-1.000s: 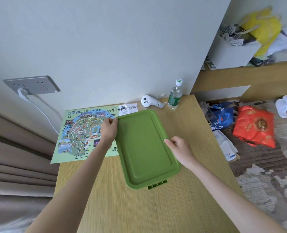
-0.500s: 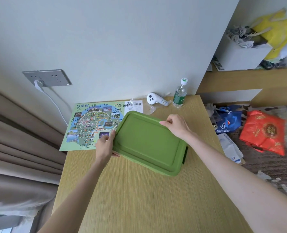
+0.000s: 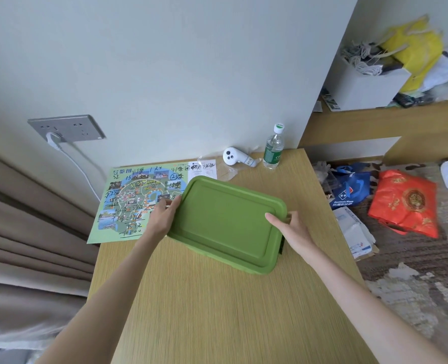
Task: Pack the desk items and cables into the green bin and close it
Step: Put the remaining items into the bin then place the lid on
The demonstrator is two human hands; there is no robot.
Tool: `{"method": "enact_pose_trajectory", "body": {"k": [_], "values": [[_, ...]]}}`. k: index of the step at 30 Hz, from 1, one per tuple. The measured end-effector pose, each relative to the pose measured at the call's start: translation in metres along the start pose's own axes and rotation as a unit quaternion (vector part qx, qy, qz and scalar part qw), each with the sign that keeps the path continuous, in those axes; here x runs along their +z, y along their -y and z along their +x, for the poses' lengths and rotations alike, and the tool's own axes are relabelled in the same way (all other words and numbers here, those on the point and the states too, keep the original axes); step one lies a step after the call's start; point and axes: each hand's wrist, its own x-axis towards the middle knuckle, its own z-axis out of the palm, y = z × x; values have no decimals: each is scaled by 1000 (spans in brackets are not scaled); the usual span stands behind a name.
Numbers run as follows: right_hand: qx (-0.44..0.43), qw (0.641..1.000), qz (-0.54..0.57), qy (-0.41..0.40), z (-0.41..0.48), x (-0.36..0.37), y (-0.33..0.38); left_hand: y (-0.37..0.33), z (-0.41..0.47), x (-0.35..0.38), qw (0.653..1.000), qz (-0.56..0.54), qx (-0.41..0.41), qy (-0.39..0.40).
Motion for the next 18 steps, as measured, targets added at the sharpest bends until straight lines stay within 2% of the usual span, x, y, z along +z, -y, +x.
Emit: {"method": "enact_pose_trajectory", "body": {"k": [3,6,10,15,18], "values": [[51,990,116,55,-10,1,-11,-6,3,3,998,-32,-16,44],[49,976,194,86,-18,6,-15,-8,4,4,998,-32,-11,58],[18,980,194,33,-18,13,-14,-9,3,3,997,-30,-6,64],[8,985,173,7,-18,13,-6,-6,6,1,998,-22,-1,60],[-1,984,177,-12,-7,13,14,-6,12,-8,998,-52,7,41]]}}
